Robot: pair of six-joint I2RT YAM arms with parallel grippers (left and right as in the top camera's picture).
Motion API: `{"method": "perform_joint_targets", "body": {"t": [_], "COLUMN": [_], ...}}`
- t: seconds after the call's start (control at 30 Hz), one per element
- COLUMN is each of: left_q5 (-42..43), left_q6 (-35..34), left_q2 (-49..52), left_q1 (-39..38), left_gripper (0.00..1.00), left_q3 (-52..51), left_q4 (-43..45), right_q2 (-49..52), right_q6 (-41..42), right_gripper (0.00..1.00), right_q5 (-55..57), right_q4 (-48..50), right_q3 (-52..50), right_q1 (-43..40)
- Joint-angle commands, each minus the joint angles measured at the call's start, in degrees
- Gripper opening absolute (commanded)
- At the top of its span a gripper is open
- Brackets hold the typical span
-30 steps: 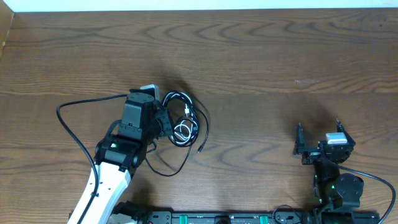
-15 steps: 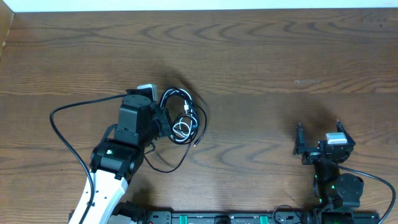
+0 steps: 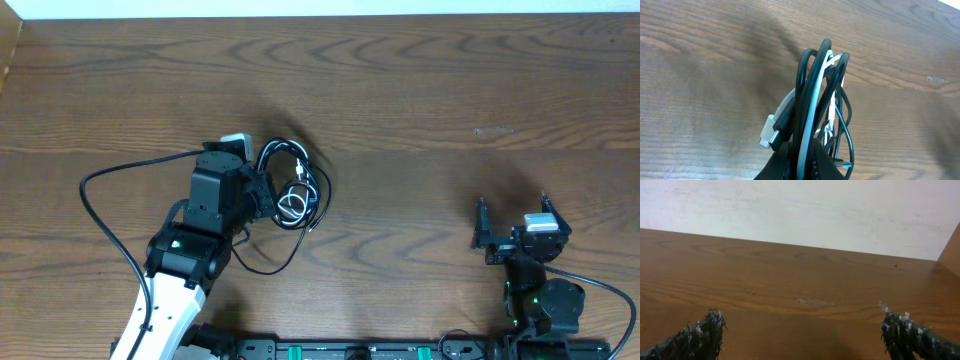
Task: Untangle cables
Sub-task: 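Drag the held cables rightward toward the table centre with the left gripper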
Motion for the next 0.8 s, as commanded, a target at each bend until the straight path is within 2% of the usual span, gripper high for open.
{"method": "perform_joint_targets", "body": {"t": [0.0,0.1,0.27,0.77], "left_q5": [0.9,1.7,8.6,10.3], "left_q6": [-0.3,0.3,5.1,5.1], "left_q2": [-0.7,-0.7,-0.7,-0.7], "left_q1": [0.1,0.1,0.1,0.1], "left_gripper": [0.07,0.07,0.07,0.07], "left_q3": [1.7,1.7,1.7,1.7], "left_q4": [1.4,2.4,5.4,7.5], "right_q2": [-0.1,-0.1,-0.1,0.0], "right_q6": [-0.6,-0.6,-0.6,-0.6], "right_gripper": [0.99,0.99,0.99,0.99], "right_q5": [-0.3,-0.3,-0.3,-0.3], "right_q4": [-0.2,-0.2,-0.2,-0.2], "right_q3": [-0.1,-0.1,-0.1,-0.1], "right_q1": [0.4,0.4,0.4,0.4]}}
